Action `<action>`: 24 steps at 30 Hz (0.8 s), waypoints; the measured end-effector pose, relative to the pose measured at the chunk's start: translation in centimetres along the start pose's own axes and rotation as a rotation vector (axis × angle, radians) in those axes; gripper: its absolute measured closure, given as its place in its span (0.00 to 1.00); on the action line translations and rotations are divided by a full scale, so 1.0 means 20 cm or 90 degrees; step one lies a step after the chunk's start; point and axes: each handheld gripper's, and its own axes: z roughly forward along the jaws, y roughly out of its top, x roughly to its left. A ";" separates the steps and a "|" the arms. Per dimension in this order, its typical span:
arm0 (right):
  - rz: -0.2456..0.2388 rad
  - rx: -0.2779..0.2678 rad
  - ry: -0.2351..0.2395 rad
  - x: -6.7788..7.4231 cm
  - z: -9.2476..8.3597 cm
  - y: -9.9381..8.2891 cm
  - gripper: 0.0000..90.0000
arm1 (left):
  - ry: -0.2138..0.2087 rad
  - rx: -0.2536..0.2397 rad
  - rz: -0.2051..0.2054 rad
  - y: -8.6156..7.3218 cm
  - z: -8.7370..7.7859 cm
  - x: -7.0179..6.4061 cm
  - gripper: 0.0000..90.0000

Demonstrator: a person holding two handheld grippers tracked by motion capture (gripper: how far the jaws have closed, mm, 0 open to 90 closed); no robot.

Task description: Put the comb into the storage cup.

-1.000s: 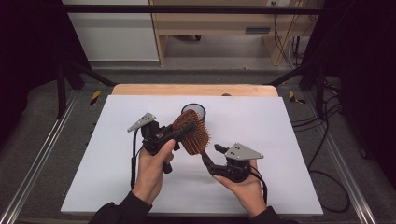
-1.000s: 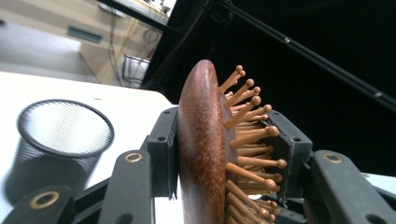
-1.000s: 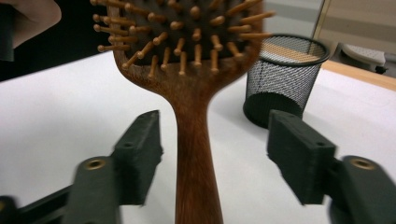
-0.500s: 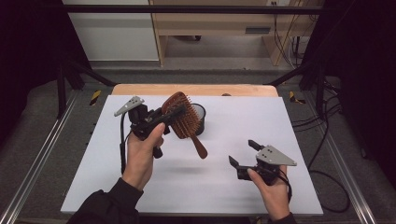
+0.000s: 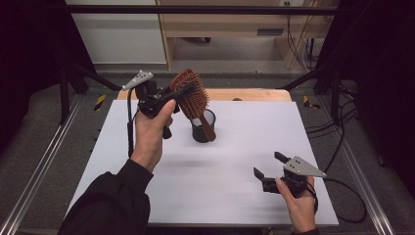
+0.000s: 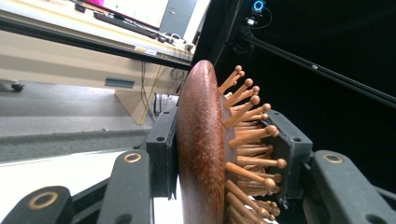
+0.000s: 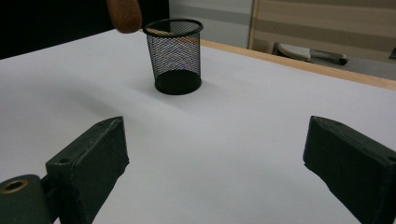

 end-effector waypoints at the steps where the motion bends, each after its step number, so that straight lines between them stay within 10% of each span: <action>1: 0.004 -0.004 0.003 0.00 0.00 0.00 0.07 | 0.003 0.000 0.003 0.01 0.01 0.01 0.57; 20: 0.018 -0.020 0.012 -0.01 0.01 0.00 0.07 | 0.039 -0.037 -0.031 0.07 0.13 0.18 0.57; 24: 0.026 -0.024 0.019 -0.01 0.01 0.00 0.07 | 0.052 -0.020 0.003 0.07 0.17 0.18 0.57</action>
